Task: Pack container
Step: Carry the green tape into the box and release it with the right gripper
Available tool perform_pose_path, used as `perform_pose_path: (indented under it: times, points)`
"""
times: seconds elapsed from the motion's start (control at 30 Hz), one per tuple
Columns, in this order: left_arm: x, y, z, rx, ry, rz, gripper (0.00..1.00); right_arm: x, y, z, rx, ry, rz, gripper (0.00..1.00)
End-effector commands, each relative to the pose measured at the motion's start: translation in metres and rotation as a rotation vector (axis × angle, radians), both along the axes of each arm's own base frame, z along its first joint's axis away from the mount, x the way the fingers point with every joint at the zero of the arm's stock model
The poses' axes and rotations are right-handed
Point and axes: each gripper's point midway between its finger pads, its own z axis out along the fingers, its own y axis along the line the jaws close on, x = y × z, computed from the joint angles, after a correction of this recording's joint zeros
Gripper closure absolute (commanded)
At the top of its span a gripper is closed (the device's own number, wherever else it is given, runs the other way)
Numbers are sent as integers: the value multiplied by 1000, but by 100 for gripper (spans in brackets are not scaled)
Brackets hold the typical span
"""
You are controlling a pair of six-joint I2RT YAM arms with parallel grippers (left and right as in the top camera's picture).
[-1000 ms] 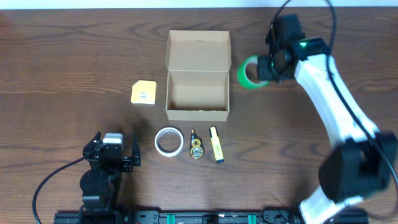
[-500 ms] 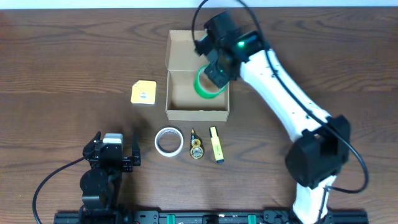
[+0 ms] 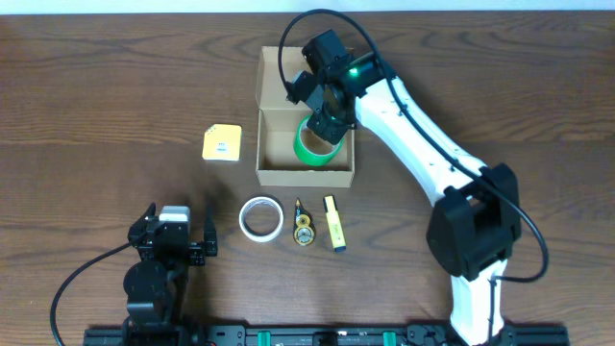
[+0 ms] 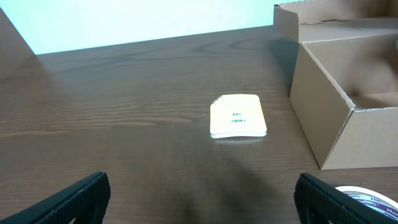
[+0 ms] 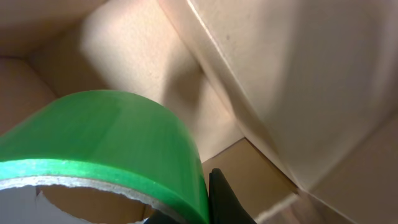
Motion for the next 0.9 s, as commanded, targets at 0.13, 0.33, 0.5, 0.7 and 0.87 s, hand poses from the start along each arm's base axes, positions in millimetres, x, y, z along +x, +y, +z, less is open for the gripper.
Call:
perform_pose_path:
  times: [0.13, 0.33, 0.5, 0.7, 0.87]
  points:
    - [-1, 2, -11, 15, 26, 9, 5, 12, 7, -10, -4, -26, 17, 99]
    - [-1, 2, -11, 16, 26, 9, 5, 13, 7, -9, -4, -32, 15, 49]
    - [-1, 2, -11, 16, 26, 9, 5, 16, 9, -4, 9, -48, 14, 46]
    - [-1, 2, -11, 15, 26, 9, 5, 19, 16, 69, 128, -146, -49, 44]
    - [-1, 2, -11, 15, 26, 9, 5, -31, -29, 103, 64, -45, -239, 43]
